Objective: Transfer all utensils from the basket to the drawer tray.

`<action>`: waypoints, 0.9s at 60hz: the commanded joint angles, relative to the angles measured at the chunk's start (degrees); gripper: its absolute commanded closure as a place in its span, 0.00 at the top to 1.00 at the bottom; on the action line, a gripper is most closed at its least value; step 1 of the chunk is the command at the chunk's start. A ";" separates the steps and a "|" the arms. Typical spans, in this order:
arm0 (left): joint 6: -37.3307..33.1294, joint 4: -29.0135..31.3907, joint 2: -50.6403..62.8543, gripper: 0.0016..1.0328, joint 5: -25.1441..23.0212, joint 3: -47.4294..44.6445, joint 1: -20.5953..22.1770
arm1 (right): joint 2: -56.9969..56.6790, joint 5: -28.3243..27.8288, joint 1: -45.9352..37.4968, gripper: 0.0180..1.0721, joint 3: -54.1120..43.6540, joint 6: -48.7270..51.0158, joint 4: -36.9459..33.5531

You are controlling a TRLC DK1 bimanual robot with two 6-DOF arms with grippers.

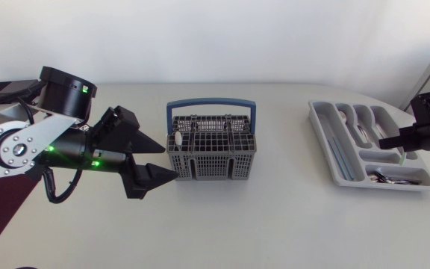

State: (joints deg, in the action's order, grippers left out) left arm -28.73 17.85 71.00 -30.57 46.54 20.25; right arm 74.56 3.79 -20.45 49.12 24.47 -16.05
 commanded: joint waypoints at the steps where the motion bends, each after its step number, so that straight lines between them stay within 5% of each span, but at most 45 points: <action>1: 0.08 0.87 -0.87 0.92 0.42 1.00 0.58 | 3.83 1.57 -1.88 0.08 -1.57 3.48 2.17; 21: 0.17 1.31 -1.74 0.92 0.42 0.57 0.58 | 13.24 11.68 -2.76 0.09 -5.88 6.73 16.93; 35: 0.08 1.14 -1.74 0.92 0.42 0.13 0.58 | 17.81 13.08 -0.65 0.31 -5.88 6.20 18.43; 48: -0.10 1.14 -2.36 0.92 0.51 -0.31 -0.04 | 18.07 13.43 1.81 0.69 -5.27 5.59 17.55; 54: -0.19 1.14 -2.45 0.92 0.51 -0.40 -0.39 | 17.37 13.43 2.69 0.78 -4.56 4.27 15.61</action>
State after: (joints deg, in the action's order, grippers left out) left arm -28.56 18.57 69.45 -29.93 46.54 20.34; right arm 91.81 16.62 -18.55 44.34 29.85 0.80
